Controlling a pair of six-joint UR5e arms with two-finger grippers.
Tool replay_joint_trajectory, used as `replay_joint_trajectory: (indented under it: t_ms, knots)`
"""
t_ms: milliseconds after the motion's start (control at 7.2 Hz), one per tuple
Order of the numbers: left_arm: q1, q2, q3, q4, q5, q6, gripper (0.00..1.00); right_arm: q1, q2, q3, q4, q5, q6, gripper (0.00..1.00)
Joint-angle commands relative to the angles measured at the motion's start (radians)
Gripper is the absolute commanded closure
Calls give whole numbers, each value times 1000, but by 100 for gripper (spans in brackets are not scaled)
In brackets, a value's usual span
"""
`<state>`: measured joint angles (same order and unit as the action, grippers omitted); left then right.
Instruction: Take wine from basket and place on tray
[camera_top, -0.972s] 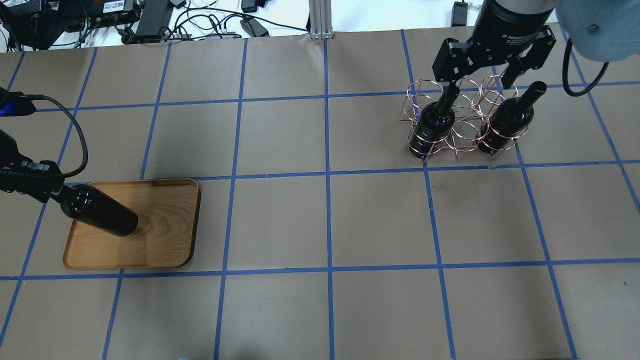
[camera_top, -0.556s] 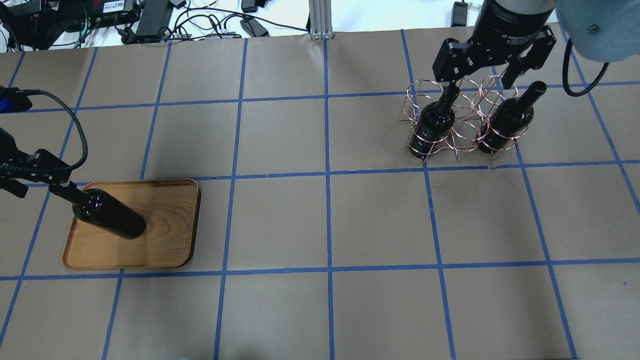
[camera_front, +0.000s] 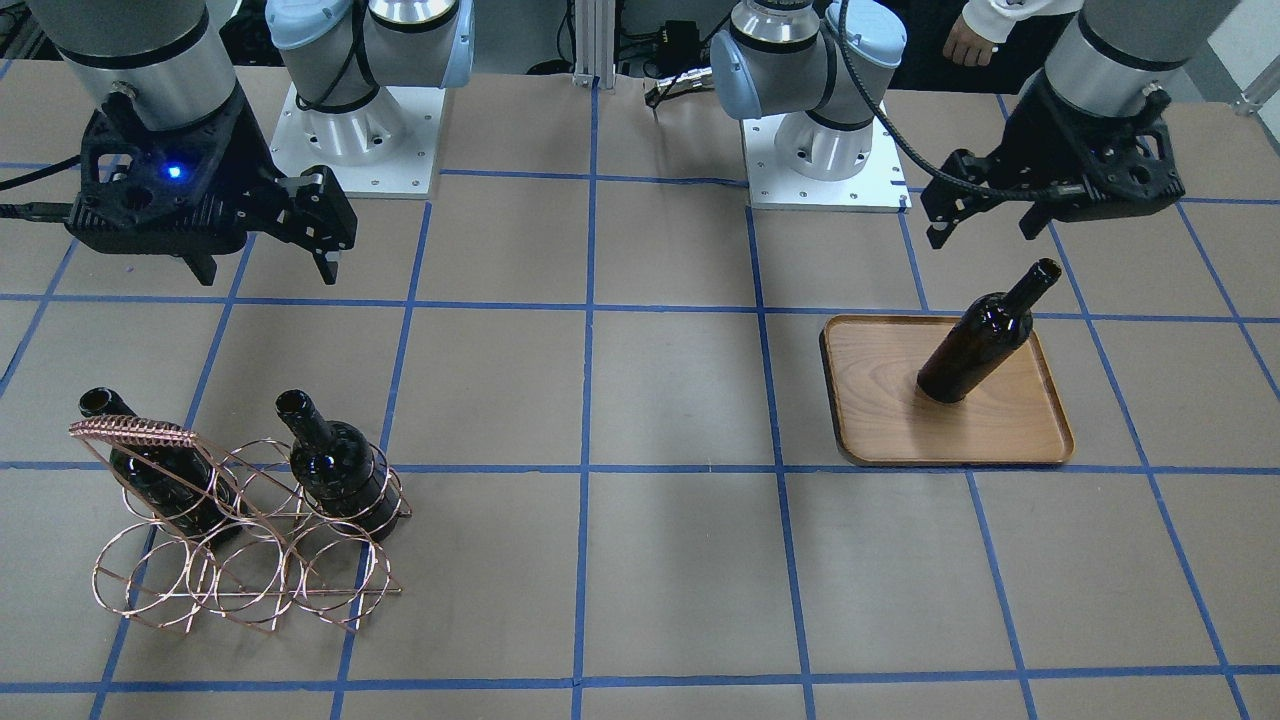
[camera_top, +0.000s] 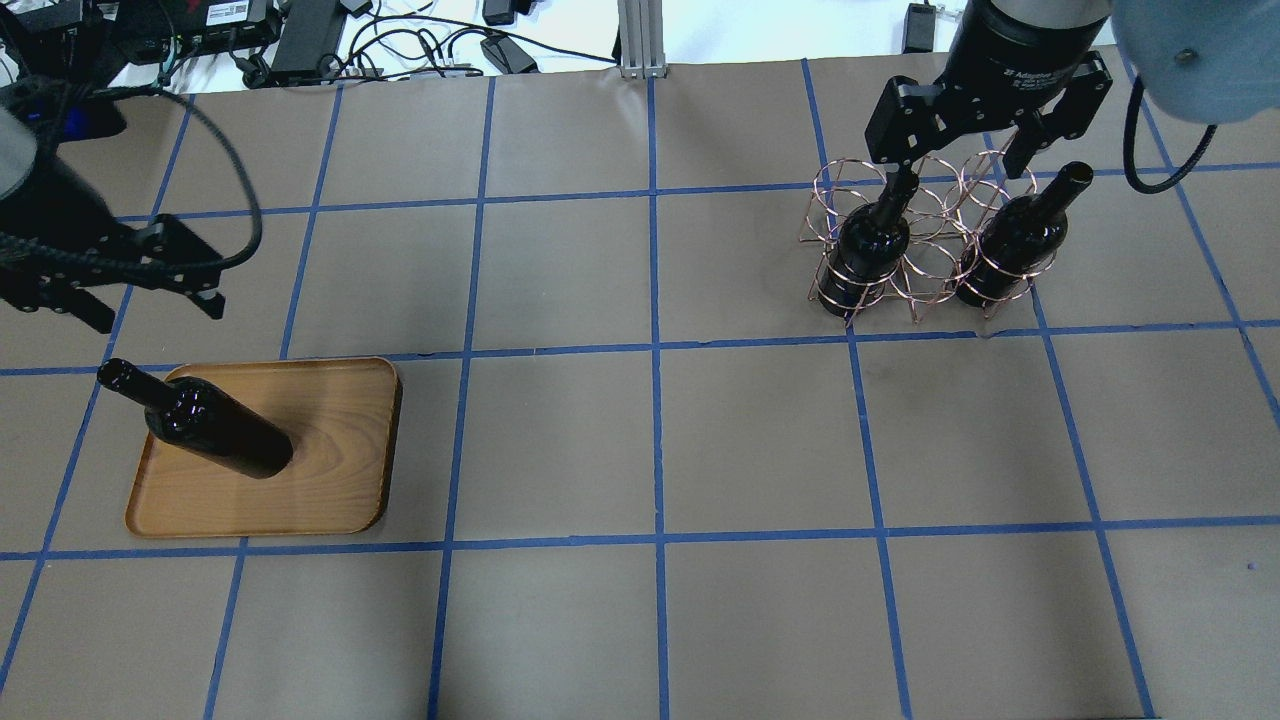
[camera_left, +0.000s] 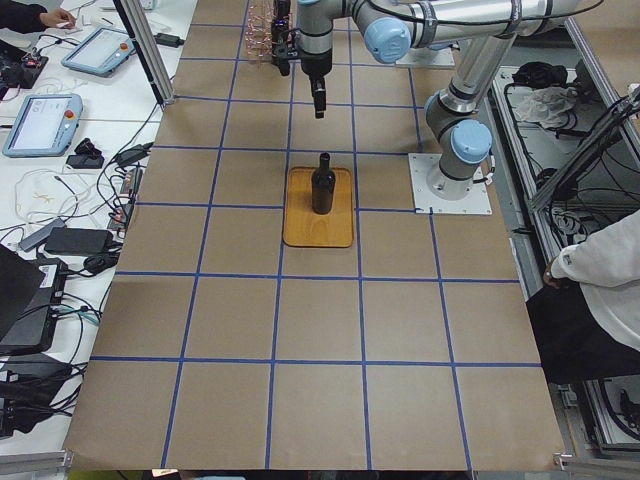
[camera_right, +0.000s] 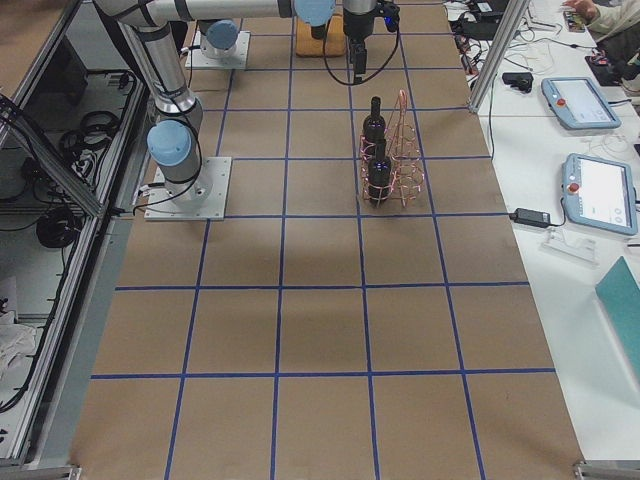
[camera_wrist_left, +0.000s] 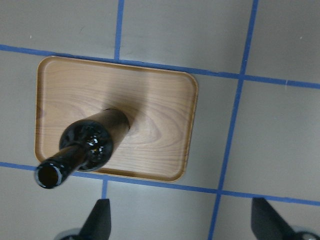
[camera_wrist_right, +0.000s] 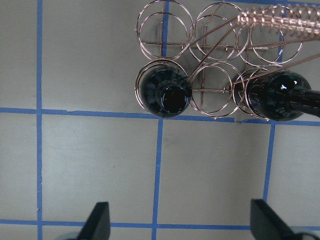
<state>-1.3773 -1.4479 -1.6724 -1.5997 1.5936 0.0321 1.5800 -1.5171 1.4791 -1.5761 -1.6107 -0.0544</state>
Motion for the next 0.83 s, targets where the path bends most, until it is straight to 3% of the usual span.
replay_joint_trajectory:
  t_ms: [0, 278, 694]
  knots:
    - [-197, -18, 52, -6, -4, -209, 0, -2, 0, 0, -1, -1, -1, 0]
    - [-264, -25, 54, -5, 0, -218, 0, 0, -2, 1, -1, 0, 1, 0]
    - [-259, -49, 106, -11, 2, -212, 0, 0, 0, 1, 1, 0, 1, 0]
